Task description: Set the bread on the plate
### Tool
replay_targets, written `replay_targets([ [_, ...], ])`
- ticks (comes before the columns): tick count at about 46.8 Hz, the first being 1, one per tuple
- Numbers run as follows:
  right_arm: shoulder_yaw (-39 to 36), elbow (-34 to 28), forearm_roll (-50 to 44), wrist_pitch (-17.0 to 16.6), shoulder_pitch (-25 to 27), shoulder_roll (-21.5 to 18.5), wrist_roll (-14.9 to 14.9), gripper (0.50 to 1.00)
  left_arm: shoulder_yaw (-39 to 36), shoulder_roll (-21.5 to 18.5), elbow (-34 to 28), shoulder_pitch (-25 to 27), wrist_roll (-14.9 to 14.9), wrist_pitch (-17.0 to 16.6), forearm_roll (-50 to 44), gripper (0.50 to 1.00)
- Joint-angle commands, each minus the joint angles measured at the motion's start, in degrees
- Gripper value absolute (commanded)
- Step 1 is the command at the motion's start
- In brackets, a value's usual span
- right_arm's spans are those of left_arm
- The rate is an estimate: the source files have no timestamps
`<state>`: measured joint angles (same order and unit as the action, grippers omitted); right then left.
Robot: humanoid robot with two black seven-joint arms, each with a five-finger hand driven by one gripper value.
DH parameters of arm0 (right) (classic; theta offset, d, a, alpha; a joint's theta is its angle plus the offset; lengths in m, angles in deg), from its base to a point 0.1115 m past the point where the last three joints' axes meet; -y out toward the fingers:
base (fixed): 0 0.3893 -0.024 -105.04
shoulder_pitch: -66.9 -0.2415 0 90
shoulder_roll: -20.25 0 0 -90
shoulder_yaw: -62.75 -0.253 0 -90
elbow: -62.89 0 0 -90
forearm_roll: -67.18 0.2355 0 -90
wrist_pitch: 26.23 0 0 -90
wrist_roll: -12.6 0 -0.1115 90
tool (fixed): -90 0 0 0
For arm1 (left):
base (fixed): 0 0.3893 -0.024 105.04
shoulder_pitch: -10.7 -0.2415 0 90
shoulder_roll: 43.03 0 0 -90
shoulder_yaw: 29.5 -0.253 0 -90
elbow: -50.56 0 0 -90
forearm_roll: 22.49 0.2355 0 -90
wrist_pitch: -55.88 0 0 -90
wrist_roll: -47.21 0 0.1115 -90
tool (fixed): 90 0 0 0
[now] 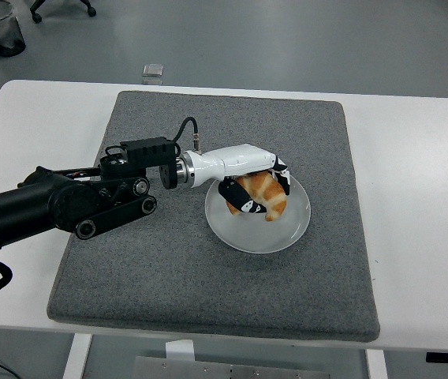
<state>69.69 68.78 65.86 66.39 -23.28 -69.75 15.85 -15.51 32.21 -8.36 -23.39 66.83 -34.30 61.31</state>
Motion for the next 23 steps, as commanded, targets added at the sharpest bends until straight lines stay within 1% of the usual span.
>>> replay_targets([
  [1,0.0,0.0,0.0,0.0,0.0,0.0,0.0,0.938,0.1,0.3,0.6,-0.5,0.0,-0.2,-0.1,0.5],
  [23,0.0,0.0,0.0,0.0,0.0,0.0,0.0,0.938,0.2,0.4,0.8,-2.0,-0.1,-0.7,-1.1,0.5],
])
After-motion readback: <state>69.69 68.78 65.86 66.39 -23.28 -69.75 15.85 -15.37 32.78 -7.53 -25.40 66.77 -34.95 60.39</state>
